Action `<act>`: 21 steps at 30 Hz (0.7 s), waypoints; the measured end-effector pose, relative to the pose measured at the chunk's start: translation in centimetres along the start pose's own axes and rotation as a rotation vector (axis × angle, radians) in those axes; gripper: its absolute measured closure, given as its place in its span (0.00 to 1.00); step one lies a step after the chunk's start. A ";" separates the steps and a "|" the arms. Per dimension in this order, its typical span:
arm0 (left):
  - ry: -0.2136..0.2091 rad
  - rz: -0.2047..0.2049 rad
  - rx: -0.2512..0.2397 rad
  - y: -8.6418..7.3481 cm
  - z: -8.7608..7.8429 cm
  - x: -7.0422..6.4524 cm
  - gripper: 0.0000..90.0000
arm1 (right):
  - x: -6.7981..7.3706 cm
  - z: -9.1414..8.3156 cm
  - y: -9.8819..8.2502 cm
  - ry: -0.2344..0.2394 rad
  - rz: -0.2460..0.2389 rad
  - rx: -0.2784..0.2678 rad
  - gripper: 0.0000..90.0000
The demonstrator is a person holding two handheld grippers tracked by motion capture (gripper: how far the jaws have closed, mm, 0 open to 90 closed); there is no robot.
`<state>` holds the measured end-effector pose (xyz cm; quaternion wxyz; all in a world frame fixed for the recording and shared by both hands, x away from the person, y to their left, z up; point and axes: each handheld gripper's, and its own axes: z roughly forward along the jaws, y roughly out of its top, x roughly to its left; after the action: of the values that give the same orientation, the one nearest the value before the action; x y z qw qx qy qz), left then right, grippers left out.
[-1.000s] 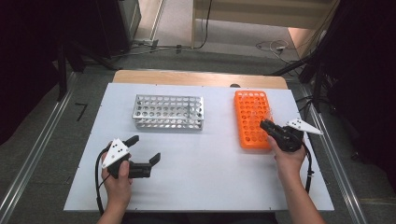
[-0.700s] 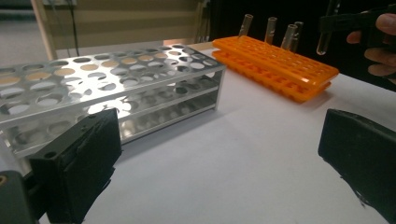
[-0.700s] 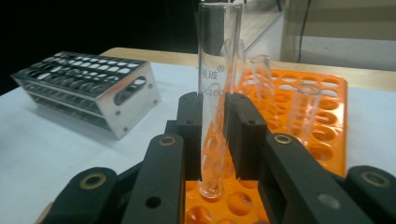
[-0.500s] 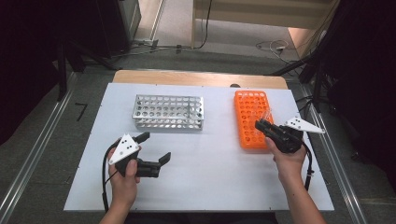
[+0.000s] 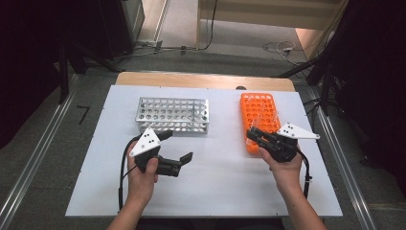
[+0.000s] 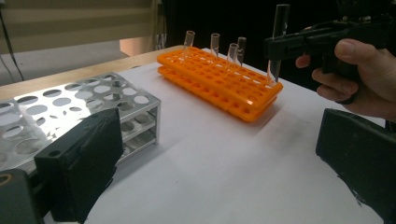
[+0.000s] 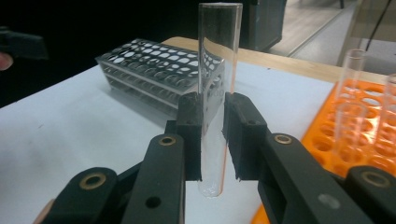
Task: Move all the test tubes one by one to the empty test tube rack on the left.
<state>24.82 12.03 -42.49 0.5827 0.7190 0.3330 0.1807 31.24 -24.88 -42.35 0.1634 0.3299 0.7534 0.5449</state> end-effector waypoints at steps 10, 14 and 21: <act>-0.017 -0.022 0.001 2.1 2.5 -1.7 0.15 | 2.8 1.3 -0.1 0.084 -0.041 0.018 0.83; -0.037 -0.037 0.013 2.7 3.2 -2.5 0.24 | 3.8 1.8 -0.2 0.117 -0.054 0.030 0.83; -0.068 -0.050 0.008 3.0 3.4 -3.0 0.45 | 5.8 2.9 -0.6 0.165 -0.084 0.056 0.83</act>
<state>25.67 7.20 -40.15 0.5952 0.7183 0.3318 0.1403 28.57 -18.97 -43.23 0.1144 0.2565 0.7924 0.5416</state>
